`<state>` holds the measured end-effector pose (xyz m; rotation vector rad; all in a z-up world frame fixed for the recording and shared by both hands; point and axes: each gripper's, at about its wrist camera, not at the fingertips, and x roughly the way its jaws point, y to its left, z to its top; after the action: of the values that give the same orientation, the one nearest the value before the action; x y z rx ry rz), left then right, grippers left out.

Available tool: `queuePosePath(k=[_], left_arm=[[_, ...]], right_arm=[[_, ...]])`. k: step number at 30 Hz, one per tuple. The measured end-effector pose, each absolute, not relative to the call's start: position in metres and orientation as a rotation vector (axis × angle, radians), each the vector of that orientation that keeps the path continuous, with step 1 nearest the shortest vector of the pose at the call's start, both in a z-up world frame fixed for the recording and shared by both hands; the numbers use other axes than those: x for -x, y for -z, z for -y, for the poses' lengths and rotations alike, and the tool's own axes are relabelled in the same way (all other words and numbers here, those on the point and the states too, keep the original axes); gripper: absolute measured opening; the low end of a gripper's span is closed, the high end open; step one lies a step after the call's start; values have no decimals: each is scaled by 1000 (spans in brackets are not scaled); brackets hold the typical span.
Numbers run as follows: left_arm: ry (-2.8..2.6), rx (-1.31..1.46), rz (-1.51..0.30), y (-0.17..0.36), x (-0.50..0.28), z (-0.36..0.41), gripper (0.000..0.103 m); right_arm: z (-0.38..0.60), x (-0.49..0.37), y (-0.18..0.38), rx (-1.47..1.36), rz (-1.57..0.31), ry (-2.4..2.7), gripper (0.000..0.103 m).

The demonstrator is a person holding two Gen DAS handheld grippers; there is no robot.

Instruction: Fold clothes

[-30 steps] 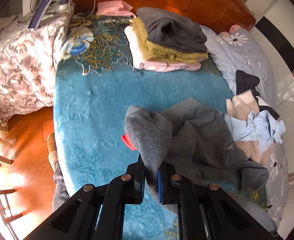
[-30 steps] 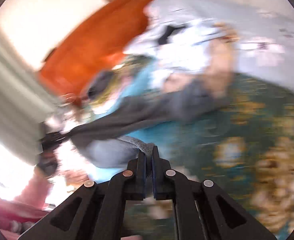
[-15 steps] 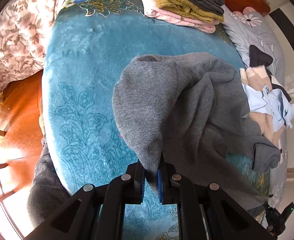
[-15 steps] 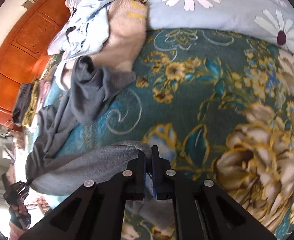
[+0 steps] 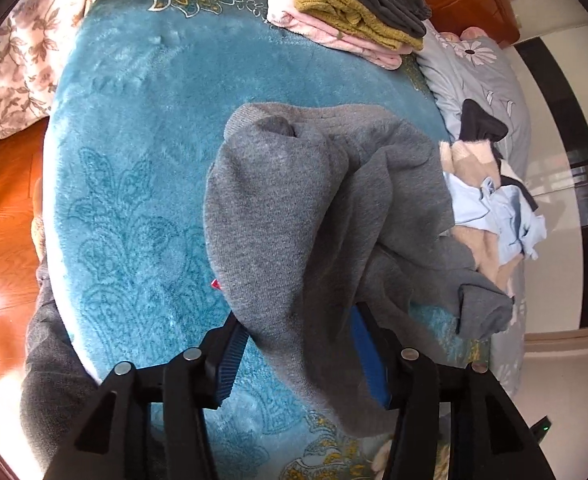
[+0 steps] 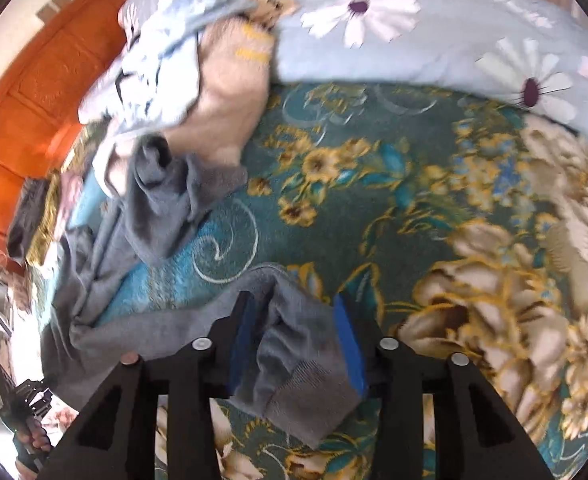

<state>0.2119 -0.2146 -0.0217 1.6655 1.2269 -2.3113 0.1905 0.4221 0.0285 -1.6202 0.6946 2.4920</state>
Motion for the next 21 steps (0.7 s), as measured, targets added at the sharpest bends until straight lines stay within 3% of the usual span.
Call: queuePosePath(k=[5,12,18,19,20,21], left_arm=[[2229,-1570,-1319,29,-210,239,61],[2108,-1482,-1461,47,-188,271,64],[2044,-1520,-1505,70,-167,277,64],[2042,-1527,-1529,72,-164,276,64],[2038,-1532,-1547,74,-163,276,62],[2032,-1543,-1552,75,-160,275,62]], right_arm=[[-428,-231,-14,1671,-829,-2403,47],[-433,-256,45,1615,-1286,-2184,47],[-422,-243,55,1566,-1353,-2093,48],[-420,-241,55,1559,-1349,-2077,41],[-419,-239,53,1560,-1333,-2070,24],[-417,-237,48,1568,-1309,-2068,18]])
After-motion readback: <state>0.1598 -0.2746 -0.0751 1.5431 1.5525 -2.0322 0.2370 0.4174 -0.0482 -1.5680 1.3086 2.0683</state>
